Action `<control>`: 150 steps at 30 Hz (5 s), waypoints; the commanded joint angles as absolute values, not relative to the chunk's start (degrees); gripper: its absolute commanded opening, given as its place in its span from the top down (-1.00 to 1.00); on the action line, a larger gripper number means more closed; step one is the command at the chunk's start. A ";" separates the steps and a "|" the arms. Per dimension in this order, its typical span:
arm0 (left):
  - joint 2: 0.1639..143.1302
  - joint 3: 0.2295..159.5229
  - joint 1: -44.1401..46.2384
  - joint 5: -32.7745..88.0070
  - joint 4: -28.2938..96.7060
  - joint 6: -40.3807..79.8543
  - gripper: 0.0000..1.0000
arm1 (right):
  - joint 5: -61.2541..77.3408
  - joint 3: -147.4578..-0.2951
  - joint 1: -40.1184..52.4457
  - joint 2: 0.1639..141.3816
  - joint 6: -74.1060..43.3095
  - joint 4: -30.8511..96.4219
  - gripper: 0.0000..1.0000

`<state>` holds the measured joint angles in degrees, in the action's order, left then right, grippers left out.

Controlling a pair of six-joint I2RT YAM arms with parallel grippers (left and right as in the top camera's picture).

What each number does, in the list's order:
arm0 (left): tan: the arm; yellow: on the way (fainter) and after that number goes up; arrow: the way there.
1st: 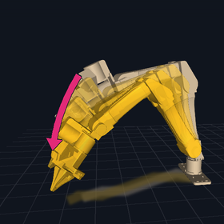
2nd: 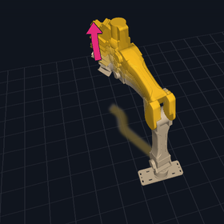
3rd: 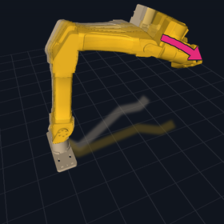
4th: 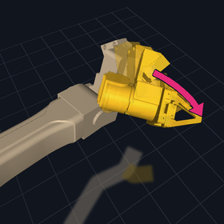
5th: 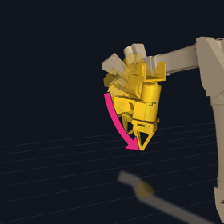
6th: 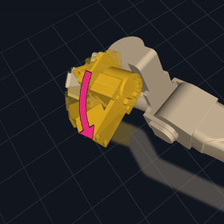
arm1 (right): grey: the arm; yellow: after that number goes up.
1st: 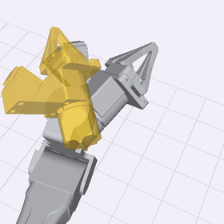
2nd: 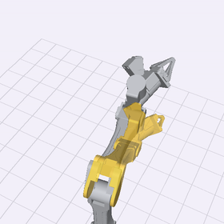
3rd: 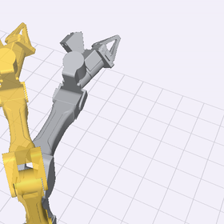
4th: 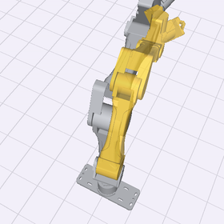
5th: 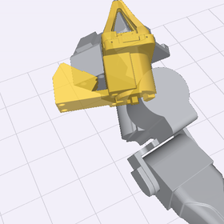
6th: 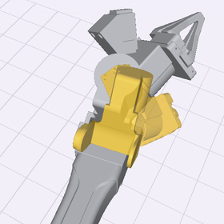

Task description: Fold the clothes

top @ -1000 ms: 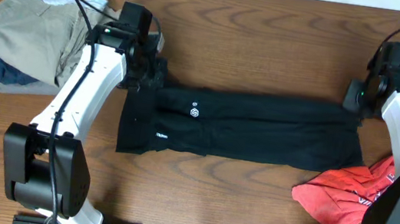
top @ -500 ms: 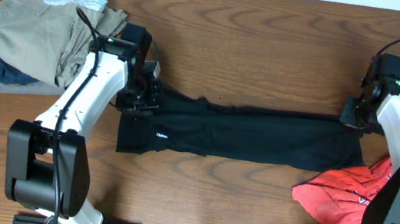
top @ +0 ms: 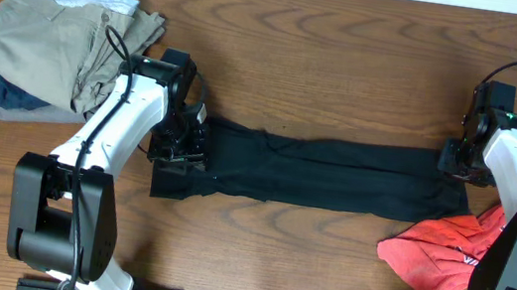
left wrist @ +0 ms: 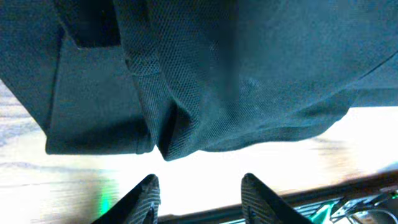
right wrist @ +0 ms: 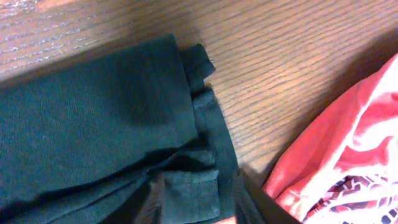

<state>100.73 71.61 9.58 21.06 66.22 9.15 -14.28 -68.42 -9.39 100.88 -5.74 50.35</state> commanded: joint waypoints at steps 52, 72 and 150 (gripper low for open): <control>100.20 80.23 9.39 21.39 66.59 8.86 0.06 | 8.67 -60.95 -21.10 101.36 3.90 36.45 0.98; 100.20 80.20 9.39 21.39 66.37 8.86 0.05 | 6.24 -77.52 -1.34 101.36 2.55 54.54 0.97; 114.30 72.38 9.39 11.27 54.92 5.87 -0.73 | 7.88 -64.36 21.41 101.38 -7.68 43.46 -0.01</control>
